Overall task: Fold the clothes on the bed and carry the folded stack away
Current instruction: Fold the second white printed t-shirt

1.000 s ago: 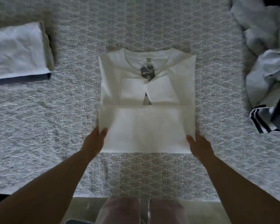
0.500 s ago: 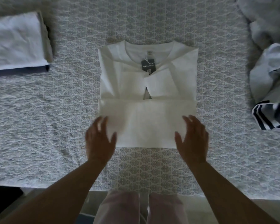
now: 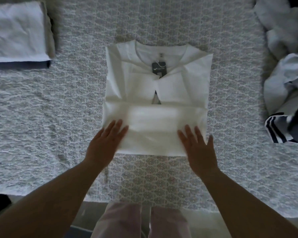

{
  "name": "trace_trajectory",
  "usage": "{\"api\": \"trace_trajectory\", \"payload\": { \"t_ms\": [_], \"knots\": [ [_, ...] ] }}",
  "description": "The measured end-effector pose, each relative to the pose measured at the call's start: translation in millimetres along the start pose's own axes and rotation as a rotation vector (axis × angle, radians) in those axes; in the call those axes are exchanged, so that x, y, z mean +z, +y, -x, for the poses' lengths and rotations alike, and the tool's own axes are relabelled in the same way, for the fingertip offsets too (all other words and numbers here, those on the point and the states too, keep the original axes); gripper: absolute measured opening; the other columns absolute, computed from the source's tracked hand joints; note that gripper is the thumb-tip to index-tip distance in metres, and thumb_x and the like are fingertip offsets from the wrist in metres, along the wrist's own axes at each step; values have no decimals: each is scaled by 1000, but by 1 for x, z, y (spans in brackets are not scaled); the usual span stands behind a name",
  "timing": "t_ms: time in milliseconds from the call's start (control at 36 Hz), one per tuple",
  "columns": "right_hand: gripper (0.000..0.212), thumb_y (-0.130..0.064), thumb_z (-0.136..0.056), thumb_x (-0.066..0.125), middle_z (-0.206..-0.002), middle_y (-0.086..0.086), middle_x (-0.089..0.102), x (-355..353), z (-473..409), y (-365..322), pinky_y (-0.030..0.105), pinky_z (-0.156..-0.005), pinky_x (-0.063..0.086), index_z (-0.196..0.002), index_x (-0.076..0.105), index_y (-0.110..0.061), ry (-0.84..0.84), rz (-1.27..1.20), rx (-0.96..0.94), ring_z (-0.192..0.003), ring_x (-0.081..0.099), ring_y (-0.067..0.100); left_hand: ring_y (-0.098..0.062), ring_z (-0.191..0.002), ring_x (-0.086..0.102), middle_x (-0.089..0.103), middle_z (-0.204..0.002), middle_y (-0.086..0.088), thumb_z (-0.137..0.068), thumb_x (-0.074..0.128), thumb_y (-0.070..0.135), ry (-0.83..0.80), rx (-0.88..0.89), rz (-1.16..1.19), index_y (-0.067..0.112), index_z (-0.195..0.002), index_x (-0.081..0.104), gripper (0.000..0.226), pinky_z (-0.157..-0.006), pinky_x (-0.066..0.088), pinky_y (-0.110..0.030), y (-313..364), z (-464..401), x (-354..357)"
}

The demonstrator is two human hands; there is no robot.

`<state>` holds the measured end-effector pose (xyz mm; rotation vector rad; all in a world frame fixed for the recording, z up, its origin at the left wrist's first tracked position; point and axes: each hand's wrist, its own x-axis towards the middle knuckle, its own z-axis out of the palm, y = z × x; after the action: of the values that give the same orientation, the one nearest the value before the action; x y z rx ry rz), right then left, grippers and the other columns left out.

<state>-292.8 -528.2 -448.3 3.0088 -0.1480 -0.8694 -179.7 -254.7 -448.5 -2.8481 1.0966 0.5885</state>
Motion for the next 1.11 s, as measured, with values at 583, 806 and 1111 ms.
{"api": "trace_trajectory", "payload": {
  "t_ms": [583,806,1111],
  "knots": [
    [47,-4,-93,38,-138,6,49,-107,-19,65,25,-85,43,-135,50,-22,-500,-385,115,-119,51,23,-22,-124,46,46,-142,-5,-95,51,18,-829,-49,185,23,-142,43,48,-95,34,-26,-37,-52,-109],
    [30,6,-88,49,-87,5,58,-113,-22,85,21,-46,51,-110,61,-10,-825,-637,249,-76,61,19,-3,-73,60,59,-87,11,-86,67,17,-995,-142,492,22,-102,65,17,-62,53,-17,-55,-74,-120],
    [38,-32,-87,65,-114,15,64,-84,-94,87,33,-83,45,-115,63,-5,72,-838,555,-106,59,31,-31,-97,62,67,-100,-12,-85,67,38,-25,-746,743,11,-103,66,33,-81,45,-33,-57,-112,-77]
  ]
}}
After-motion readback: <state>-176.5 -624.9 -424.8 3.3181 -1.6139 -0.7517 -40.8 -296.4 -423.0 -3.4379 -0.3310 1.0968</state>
